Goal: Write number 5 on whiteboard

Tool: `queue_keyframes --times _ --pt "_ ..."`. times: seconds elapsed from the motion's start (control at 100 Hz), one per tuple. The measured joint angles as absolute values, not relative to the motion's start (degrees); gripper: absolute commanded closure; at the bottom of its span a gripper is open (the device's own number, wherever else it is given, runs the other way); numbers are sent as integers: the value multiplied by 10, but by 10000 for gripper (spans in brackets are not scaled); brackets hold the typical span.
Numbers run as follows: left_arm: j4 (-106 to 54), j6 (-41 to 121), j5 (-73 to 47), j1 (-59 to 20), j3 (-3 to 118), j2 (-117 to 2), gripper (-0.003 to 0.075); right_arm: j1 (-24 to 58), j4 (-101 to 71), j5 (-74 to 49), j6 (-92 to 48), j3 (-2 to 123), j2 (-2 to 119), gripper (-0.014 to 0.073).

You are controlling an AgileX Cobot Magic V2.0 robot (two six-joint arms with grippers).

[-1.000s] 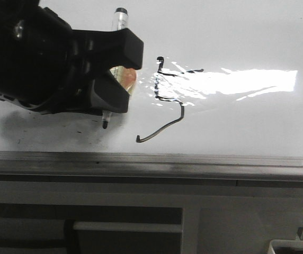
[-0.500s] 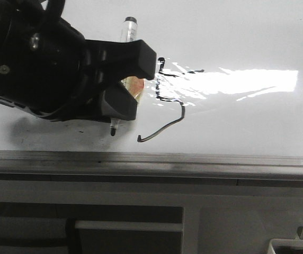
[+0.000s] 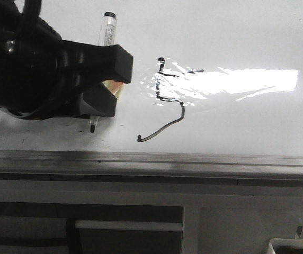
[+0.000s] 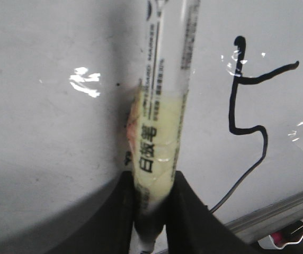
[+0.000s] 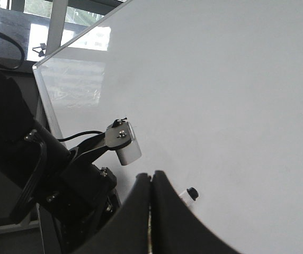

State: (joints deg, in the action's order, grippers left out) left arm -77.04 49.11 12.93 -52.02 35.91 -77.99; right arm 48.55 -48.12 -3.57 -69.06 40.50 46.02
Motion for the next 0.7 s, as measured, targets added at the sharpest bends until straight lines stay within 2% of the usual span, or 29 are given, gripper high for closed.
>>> queue_keyframes --times 0.24,0.41,0.48,0.7 --pt "-770 491 129 -520 358 -780 722 485 -486 -32 -691 405 460 657" --pt "-784 491 129 -520 358 -780 548 485 -493 -32 -691 405 460 657" --pt "-792 491 131 -520 358 -780 506 485 -498 -32 -691 405 460 657" --pt "-800 491 129 -520 358 -779 501 485 -504 -32 -691 405 460 657"
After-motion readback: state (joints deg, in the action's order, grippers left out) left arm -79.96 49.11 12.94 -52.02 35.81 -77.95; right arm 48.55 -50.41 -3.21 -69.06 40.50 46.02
